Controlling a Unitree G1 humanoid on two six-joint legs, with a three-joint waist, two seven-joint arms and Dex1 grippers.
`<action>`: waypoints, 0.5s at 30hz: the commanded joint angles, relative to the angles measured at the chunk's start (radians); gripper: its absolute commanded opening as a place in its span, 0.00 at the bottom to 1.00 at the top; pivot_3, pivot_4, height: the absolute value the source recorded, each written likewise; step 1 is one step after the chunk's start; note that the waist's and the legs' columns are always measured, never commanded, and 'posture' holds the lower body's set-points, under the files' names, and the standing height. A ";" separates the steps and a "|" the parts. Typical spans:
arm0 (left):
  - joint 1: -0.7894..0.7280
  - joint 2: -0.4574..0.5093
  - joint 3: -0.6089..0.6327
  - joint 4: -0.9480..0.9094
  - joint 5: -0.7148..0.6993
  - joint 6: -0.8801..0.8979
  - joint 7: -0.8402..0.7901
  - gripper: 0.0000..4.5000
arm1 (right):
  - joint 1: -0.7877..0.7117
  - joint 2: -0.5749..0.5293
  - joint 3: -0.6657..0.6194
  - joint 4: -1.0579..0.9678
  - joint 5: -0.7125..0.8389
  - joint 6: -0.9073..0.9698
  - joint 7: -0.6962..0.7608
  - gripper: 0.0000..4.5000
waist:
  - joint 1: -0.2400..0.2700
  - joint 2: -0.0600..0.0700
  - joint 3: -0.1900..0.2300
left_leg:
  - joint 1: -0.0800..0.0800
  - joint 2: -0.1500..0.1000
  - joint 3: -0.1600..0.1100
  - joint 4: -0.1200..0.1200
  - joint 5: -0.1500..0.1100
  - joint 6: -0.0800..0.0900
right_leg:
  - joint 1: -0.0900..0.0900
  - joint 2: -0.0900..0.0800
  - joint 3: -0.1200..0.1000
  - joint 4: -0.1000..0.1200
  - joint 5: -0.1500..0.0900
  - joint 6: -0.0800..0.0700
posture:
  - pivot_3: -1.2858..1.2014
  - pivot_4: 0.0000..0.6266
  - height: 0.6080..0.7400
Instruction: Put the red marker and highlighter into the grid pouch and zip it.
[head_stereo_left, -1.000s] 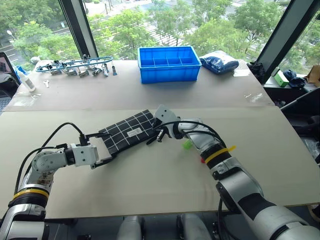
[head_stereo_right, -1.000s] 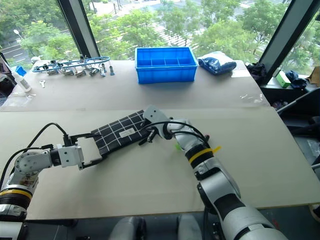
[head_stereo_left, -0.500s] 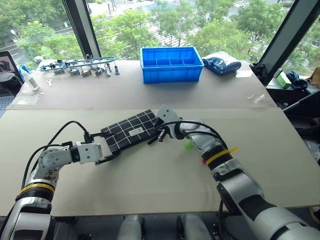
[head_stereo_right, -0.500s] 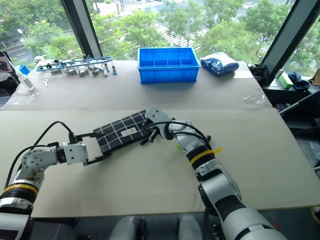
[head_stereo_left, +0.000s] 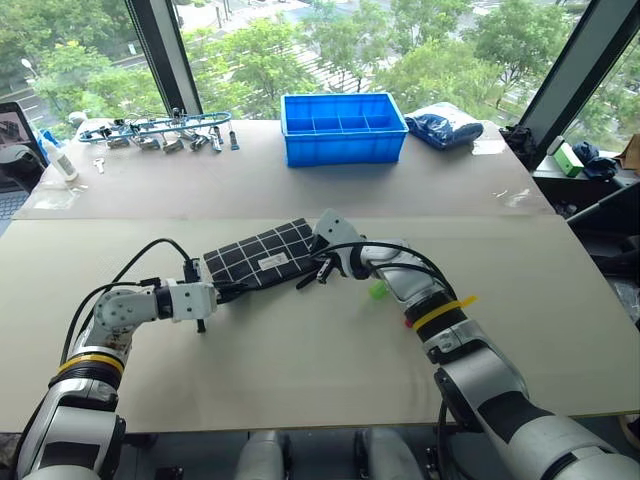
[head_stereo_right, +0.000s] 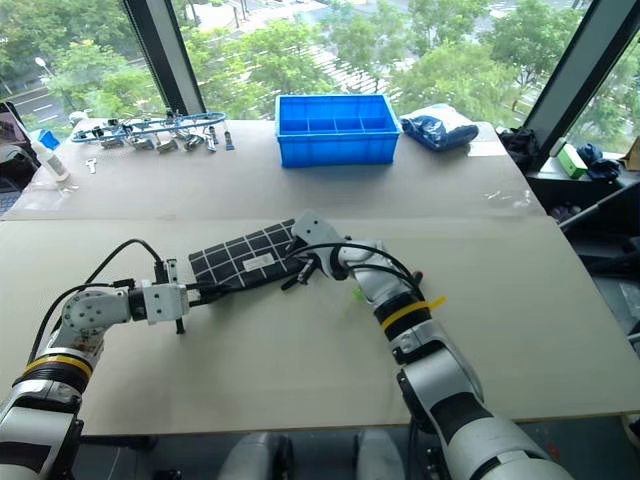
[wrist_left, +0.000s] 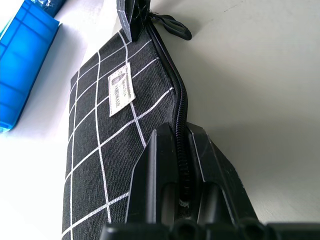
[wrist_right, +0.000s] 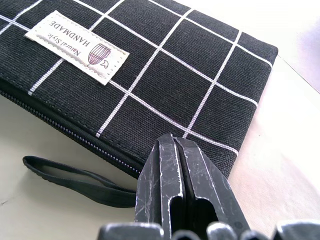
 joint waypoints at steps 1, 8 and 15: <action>0.018 -0.003 0.029 -0.058 -0.056 0.043 -0.017 0.00 | 0.024 -0.013 -0.073 -0.059 0.064 0.045 0.003 0.13 | 0.000 0.000 0.000 | 0.000 0.000 0.000 0.000 0.000 0.000 | 0.000 0.000 0.000 0.000 0.000 0.000 | 0.52 0.24 1.00; 0.076 0.003 0.060 -0.153 -0.089 0.107 0.002 0.00 | 0.022 -0.063 -0.235 -0.416 0.291 0.356 0.068 0.64 | -0.002 0.000 0.000 | -0.005 0.001 -0.001 0.000 0.000 0.000 | -0.004 0.000 0.000 0.001 0.000 0.000 | 0.52 0.24 1.00; 0.152 -0.040 0.122 -0.316 -0.160 0.264 0.075 0.00 | 0.021 -0.162 -0.404 -0.548 0.462 0.651 0.035 0.86 | 0.001 0.000 0.000 | -0.005 0.001 -0.004 0.000 -0.001 0.001 | -0.002 0.000 -0.002 -0.001 0.000 0.000 | 0.52 0.24 1.00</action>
